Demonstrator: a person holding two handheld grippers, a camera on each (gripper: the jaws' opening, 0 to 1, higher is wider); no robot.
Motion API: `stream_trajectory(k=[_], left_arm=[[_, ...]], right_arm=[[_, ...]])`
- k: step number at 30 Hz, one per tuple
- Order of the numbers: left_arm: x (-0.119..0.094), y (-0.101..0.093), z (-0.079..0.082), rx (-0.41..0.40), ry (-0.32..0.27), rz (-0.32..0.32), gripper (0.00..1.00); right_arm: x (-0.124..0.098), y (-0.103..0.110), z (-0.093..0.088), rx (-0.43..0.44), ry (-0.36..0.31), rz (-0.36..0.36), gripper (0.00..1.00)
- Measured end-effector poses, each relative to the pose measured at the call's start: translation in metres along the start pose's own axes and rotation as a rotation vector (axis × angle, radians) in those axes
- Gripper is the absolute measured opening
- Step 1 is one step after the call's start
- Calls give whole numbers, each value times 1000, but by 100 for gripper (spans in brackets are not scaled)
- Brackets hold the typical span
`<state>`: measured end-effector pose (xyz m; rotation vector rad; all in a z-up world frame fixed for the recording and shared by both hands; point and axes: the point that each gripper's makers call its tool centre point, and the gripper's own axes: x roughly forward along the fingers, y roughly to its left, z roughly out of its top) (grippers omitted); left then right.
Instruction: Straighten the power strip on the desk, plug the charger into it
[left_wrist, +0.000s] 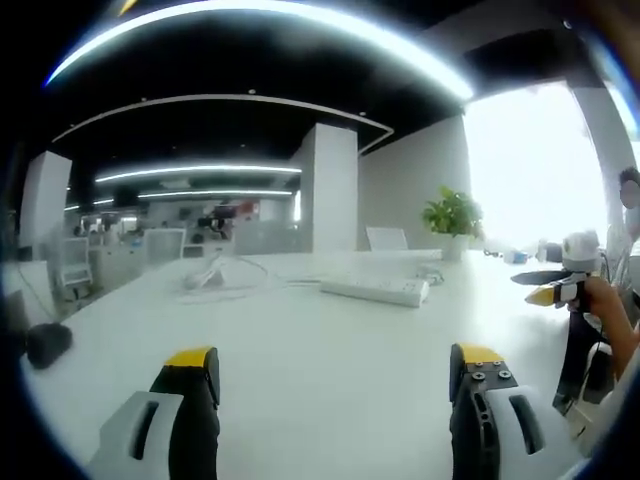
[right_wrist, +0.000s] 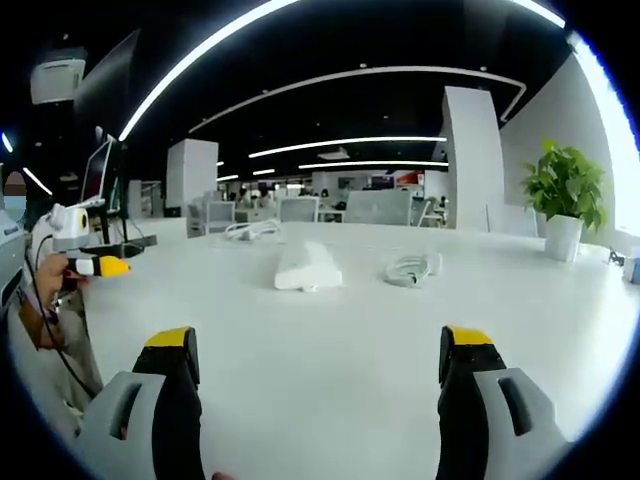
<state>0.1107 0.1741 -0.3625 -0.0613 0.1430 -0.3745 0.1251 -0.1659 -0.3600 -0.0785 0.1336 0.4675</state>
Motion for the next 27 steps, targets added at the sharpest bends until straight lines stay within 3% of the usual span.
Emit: stream_trajectory(k=[16, 23, 27], left_arm=[[-2, 0, -2, -7, -2, -2, 98], [-3, -2, -4, -8, 3, -10, 98], [-3, -3, -5, -8, 7, -11, 98]], right_arm=[[3, 4, 28, -34, -6, 26, 99], [10, 2, 44, -126, 36, 46, 99], [14, 2, 62, -167, 31, 63, 99]])
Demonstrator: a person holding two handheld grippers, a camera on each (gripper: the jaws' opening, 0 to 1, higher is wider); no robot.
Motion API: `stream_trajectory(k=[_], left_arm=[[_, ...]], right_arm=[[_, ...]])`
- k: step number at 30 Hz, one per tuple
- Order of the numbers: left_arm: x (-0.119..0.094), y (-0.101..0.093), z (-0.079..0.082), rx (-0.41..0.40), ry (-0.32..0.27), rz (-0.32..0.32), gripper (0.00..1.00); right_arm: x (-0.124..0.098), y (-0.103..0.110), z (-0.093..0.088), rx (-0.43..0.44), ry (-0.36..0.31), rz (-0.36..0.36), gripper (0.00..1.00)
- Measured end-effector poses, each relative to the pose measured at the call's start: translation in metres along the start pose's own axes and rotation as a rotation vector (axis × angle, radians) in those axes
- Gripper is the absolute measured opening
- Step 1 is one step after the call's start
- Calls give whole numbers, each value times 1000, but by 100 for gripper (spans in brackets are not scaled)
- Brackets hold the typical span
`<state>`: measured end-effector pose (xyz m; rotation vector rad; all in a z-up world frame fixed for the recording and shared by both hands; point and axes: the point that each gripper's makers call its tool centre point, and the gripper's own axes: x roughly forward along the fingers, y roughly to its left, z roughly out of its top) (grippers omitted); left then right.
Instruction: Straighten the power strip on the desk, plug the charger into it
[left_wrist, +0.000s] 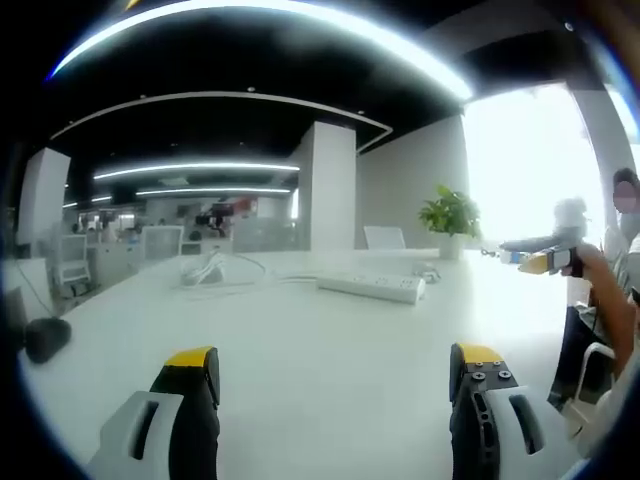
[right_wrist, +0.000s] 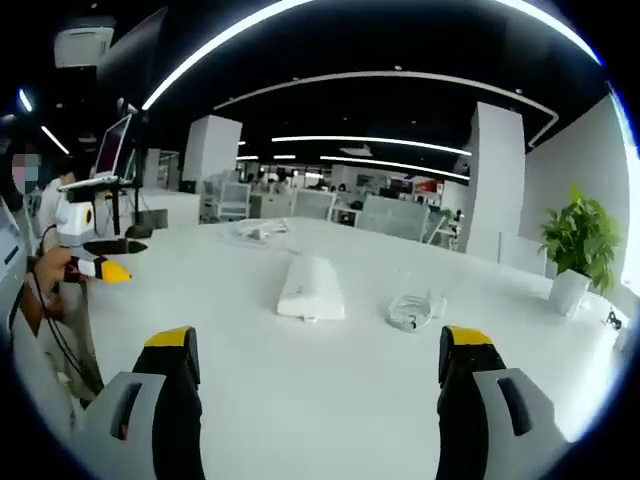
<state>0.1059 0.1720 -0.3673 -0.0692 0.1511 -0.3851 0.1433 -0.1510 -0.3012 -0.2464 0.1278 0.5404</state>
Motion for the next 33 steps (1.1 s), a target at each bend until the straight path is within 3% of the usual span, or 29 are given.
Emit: stream_trajectory(k=[7, 17, 33], left_arm=[[0, -2, -2, 4, 8, -4, 98], [0, -2, -3, 7, 12, -2, 98], [0, 0, 0, 10, 7, -3, 98]], right_arm=[[7, -2, 20, -9, 15, 44, 96], [20, 8, 29, -67, 71, 125, 98], [54, -5, 45, -197, 185, 179, 100]])
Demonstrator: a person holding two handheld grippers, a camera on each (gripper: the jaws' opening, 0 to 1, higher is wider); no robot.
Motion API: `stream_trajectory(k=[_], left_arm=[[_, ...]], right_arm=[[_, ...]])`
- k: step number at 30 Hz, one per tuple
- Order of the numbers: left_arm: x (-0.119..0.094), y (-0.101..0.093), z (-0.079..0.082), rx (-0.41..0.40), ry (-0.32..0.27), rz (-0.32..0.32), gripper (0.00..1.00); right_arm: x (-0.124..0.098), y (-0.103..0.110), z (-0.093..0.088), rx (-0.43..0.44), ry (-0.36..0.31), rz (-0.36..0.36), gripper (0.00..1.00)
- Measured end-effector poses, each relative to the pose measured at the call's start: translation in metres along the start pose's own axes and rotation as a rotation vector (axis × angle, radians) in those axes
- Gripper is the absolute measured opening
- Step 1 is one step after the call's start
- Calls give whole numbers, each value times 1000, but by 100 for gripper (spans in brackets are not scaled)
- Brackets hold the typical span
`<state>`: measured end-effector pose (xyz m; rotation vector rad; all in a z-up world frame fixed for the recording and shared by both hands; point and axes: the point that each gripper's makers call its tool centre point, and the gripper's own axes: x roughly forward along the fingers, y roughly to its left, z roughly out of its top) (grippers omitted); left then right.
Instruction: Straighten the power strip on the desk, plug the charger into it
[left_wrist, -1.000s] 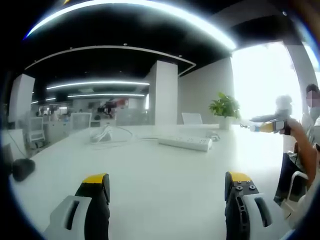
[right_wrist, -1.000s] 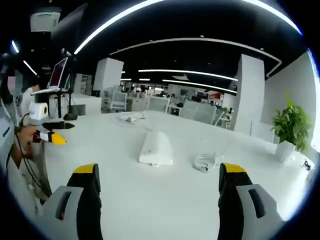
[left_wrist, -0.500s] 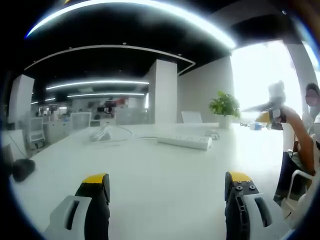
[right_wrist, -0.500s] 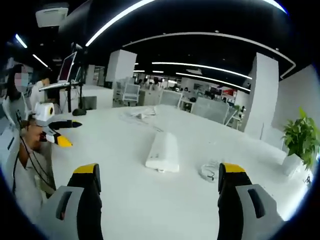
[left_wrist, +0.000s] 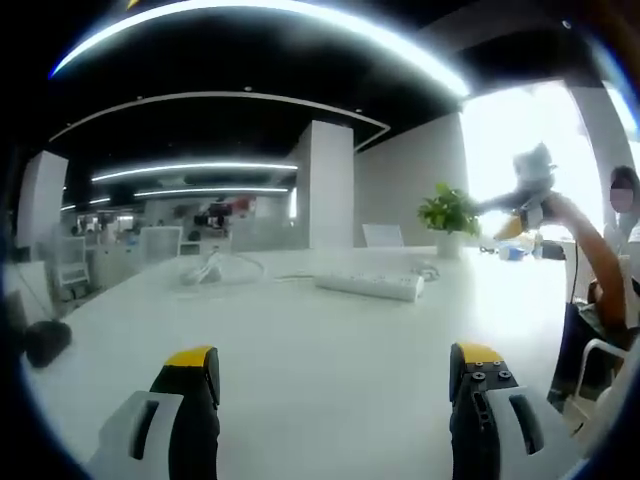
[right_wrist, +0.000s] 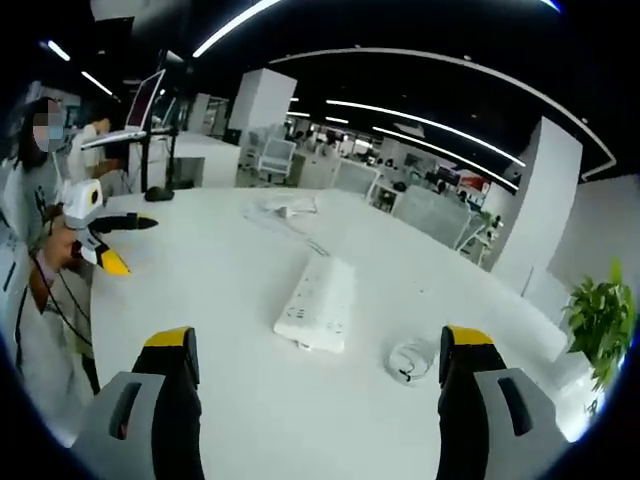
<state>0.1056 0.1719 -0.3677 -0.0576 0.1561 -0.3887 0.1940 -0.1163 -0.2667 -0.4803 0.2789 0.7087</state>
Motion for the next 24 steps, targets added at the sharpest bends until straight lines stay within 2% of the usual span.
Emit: stream_trajectory(k=[10, 24], left_arm=[[1, 0, -4, 1, 11, -6, 98], [1, -2, -2, 3, 7, -14, 98]], right_arm=[[18, -4, 2, 15, 49, 42, 99], [45, -11, -12, 45, 185, 107, 97]])
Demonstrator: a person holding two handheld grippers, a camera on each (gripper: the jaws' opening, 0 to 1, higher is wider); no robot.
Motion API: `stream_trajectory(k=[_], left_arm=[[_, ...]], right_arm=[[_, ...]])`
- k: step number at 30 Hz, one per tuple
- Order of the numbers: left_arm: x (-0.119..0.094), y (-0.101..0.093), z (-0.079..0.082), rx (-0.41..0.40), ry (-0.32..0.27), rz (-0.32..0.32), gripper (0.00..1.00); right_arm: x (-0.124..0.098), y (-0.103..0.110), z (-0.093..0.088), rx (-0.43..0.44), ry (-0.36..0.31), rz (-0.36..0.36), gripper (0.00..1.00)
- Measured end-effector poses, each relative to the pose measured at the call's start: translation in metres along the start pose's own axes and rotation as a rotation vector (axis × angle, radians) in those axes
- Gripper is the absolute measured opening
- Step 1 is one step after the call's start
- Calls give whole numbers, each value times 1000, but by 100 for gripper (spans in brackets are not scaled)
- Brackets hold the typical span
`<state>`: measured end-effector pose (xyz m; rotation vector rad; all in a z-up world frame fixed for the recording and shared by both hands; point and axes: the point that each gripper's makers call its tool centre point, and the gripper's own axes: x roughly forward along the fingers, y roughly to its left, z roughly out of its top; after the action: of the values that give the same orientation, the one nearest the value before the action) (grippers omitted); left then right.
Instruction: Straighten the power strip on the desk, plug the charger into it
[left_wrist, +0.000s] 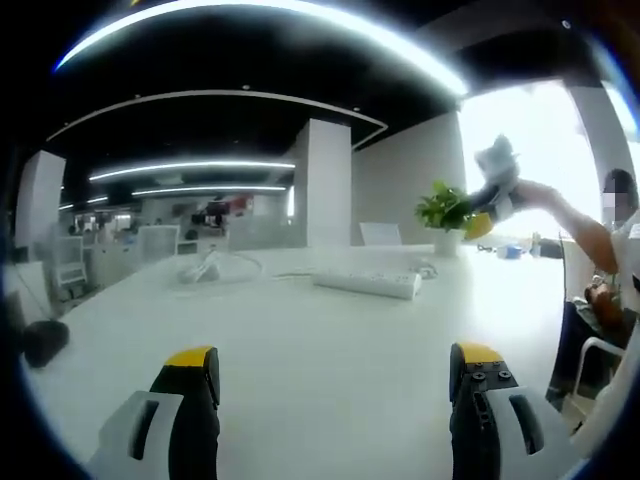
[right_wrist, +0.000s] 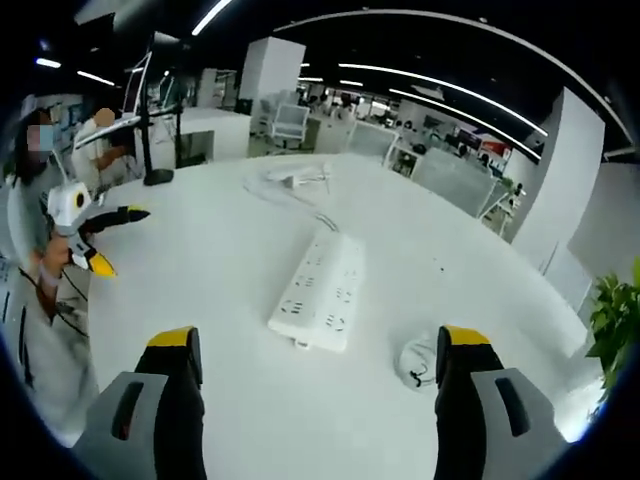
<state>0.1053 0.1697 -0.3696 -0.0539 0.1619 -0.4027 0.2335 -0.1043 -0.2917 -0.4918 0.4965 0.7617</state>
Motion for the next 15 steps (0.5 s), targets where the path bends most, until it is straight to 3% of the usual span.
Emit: stream_trajectory(k=[7, 15], left_arm=[[1, -2, 0, 2, 1, -3, 98], [1, -2, 0, 0, 0, -3, 98]], right_arm=[[13, 0, -7, 11, 88, 41, 96], [20, -2, -2, 43, 107, 73, 96]])
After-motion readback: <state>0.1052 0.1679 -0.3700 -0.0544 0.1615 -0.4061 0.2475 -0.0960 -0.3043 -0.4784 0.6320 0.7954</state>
